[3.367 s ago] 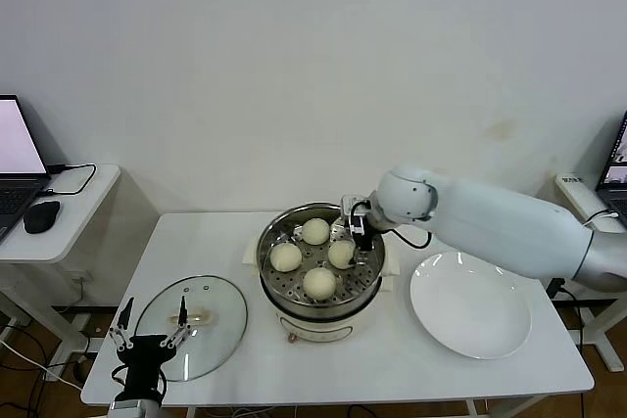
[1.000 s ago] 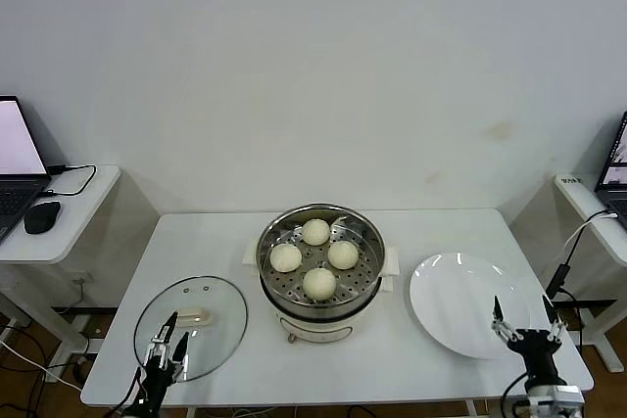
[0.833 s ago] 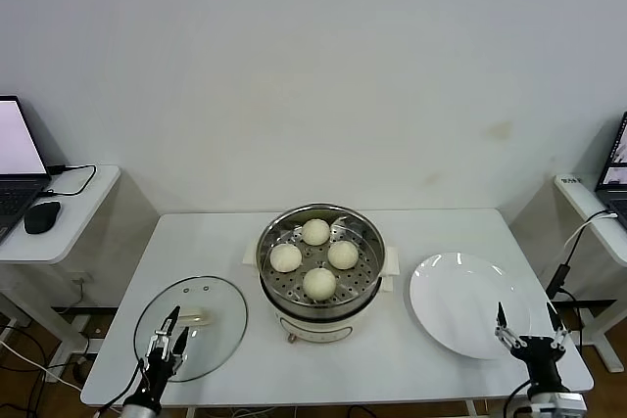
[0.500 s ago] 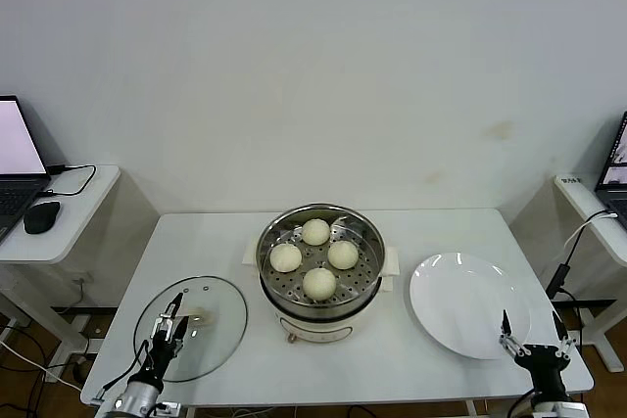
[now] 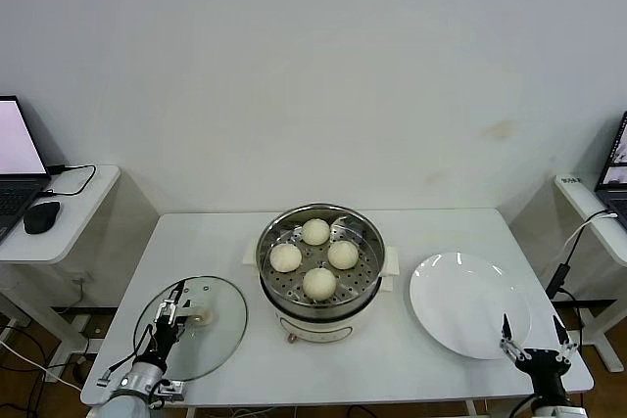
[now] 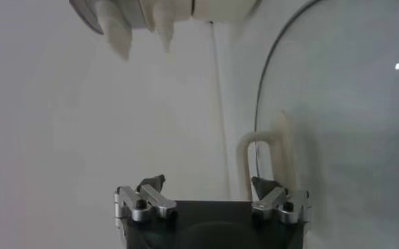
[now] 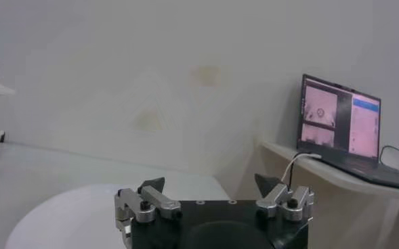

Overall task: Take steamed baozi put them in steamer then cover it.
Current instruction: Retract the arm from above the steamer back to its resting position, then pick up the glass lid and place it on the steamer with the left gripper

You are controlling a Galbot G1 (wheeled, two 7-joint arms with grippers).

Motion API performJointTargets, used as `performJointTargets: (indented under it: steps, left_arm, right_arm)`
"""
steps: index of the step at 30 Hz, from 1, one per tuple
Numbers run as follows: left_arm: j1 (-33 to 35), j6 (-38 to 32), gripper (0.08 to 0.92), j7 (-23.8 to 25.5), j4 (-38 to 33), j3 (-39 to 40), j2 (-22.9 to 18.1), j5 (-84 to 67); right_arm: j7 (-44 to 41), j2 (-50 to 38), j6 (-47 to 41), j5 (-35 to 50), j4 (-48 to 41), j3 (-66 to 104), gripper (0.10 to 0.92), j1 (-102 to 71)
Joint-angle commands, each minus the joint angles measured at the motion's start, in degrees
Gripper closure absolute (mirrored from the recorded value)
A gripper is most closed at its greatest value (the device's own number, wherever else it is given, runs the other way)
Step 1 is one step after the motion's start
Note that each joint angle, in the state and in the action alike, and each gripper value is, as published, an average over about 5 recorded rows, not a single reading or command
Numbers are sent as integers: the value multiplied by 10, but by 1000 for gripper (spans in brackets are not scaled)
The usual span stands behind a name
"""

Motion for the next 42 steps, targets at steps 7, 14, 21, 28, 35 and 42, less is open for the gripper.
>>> performJointTargets:
  steps: [7, 14, 21, 28, 35, 42]
  left_arm:
    - [-13, -6, 445, 5, 10, 11, 5, -19]
    - [4, -8, 661, 2, -17, 5, 7, -37]
    - [54, 21, 845, 11, -104, -32, 24, -68]
    - [91, 82, 859, 80, -217, -90, 70, -146]
    - [70, 126, 859, 146, -297, -110, 128, -242]
    - [31, 182, 859, 165, -372, -24, 186, -305]
  right_arm:
    - [0, 2, 2, -6, -1, 0, 203, -3]
    - [0, 3, 4, -13, 1, -2, 202, -6]
    - [-1, 2, 5, -22, 5, -13, 203, -6]
    - [-2, 2, 7, -28, 11, -19, 203, -11]
    - [-3, 0, 9, -34, 12, -25, 202, -14]
    - [-1, 4, 13, -54, 14, -41, 203, -16]
